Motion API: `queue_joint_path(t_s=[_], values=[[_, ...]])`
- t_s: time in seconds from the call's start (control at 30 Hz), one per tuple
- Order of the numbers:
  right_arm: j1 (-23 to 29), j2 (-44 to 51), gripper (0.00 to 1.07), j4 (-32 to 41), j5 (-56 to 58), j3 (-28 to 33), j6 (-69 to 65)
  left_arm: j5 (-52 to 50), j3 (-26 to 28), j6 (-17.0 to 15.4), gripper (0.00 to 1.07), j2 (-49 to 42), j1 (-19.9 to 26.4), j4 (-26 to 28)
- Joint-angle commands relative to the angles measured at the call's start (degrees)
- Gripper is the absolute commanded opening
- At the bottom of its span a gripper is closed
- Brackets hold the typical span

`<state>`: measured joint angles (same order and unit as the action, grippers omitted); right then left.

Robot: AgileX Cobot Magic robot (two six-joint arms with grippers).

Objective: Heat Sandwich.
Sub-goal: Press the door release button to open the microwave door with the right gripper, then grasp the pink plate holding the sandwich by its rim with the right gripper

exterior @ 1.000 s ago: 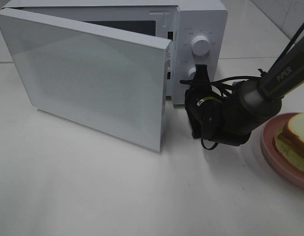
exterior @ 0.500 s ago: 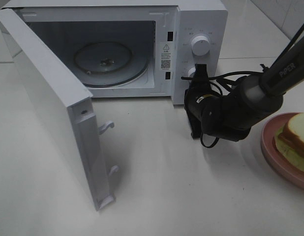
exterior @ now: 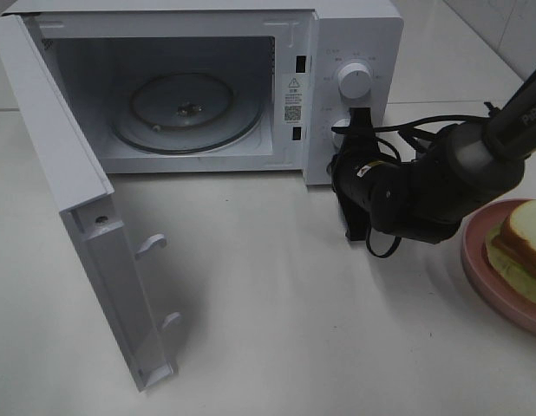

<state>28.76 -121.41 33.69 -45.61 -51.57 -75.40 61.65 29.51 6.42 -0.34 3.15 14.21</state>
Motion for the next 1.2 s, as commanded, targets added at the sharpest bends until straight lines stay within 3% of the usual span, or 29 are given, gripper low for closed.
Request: queue_joint_path(t_s=[0.03, 0.4, 0.53, 0.77, 0.83, 0.93, 1.2], values=[[0.9, 2.5, 0.00, -0.6, -1.5, 1.3, 0.5, -0.2, 0.0, 0.1, 0.98, -0.9, 0.1, -0.1], [0.9, 8.3, 0.00, -0.6, 3.9, 7.6, 4.5, -0.2, 0.0, 0.1, 0.98, -0.9, 0.1, -0.1], [0.7, 11.8, 0.00, -4.4, 7.8, 10.0, 6.0, -0.2, 0.0, 0.1, 0.98, -0.9, 0.1, -0.1], [0.1, 20.6, 0.01, -22.2, 24.5, 11.3, 8.4, -0.2, 0.0, 0.1, 0.98, -0.9, 0.1, -0.1], [0.1, 21.7, 0.01, -24.4, 26.8, 11.3, 9.5, -0.2, 0.0, 0.1, 0.98, -0.9, 0.1, -0.1], [-0.6, 25.6, 0.02, -28.9, 36.0, 11.2, 16.6, -0.2, 0.0, 0.1, 0.98, -0.9, 0.1, -0.1], [-0.6, 33.2, 0.03, -29.6, 52.5, 11.2, 39.2, -0.2, 0.0, 0.1, 0.98, -0.9, 0.1, -0.1]])
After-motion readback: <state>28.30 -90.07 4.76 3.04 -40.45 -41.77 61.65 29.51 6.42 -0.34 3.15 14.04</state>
